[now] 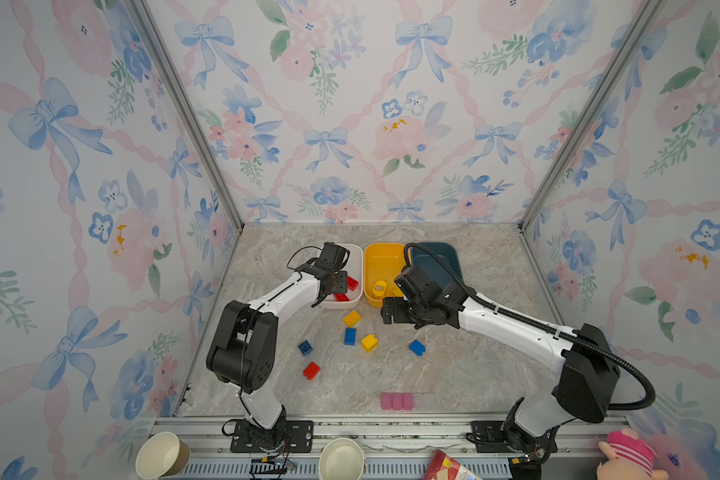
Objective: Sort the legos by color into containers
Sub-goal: 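Lift and carry the red brick with the left gripper over the white tub, then open the left gripper to drop the red brick into the white tub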
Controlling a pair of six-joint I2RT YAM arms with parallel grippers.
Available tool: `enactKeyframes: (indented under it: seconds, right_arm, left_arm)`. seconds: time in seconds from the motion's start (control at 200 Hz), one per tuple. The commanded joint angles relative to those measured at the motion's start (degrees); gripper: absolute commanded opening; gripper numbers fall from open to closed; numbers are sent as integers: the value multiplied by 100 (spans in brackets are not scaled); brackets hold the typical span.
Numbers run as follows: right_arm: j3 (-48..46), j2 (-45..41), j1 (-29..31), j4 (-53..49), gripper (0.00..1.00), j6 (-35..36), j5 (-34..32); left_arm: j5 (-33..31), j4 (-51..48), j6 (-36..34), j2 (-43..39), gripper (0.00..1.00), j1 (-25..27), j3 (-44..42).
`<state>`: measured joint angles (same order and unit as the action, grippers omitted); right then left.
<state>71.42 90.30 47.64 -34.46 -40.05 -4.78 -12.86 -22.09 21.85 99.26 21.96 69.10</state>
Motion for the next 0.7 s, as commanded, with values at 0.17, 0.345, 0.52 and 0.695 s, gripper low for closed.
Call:
enactKeyframes:
  seconds: [0.17, 0.345, 0.52, 0.695]
  right_arm:
    - [-135, -188, -96, -130, 98, -40, -49]
    - [-132, -180, -113, -135, 98, -29, -41]
    - [-124, -162, -108, -133, 98, -41, -26]
    - [-102, -136, -112, -150, 98, -49, 3]
  left_arm:
    - [-80, 140, -93, 436, 58, -65, 253]
    - [-95, 153, -75, 428, 67, -64, 262]
    - [-96, 150, -58, 295, 71, -60, 262]
    - [-76, 143, -42, 218, 76, -64, 210]
